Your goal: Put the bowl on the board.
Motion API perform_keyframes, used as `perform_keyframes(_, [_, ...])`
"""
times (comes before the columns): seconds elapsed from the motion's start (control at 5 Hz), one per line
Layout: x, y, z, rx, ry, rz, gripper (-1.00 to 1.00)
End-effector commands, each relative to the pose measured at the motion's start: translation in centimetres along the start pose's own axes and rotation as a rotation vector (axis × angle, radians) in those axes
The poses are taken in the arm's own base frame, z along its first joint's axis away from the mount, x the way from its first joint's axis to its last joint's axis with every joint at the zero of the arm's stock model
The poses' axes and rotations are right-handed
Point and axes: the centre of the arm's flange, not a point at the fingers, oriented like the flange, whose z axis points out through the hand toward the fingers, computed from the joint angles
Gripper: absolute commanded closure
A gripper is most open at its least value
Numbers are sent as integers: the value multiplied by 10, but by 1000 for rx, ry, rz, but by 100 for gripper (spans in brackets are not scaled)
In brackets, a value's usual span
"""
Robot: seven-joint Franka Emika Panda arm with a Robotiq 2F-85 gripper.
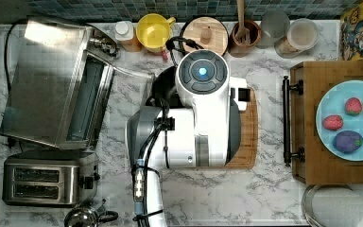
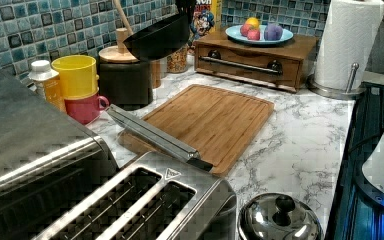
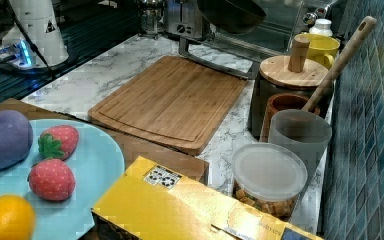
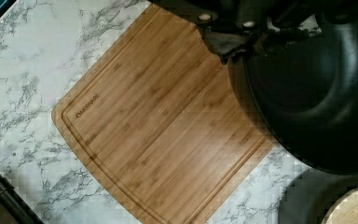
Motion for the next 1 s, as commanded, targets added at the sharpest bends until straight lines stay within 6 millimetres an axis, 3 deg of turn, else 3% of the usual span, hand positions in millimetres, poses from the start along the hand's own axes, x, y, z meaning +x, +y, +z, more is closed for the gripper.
perform_keyframes(0.2, [1,9,7,16,4,28,100])
perform_keyframes(0.6, [11,60,28,101,36,213,100])
perform_keyframes(1.0, [6,104,55,134,46,471,100])
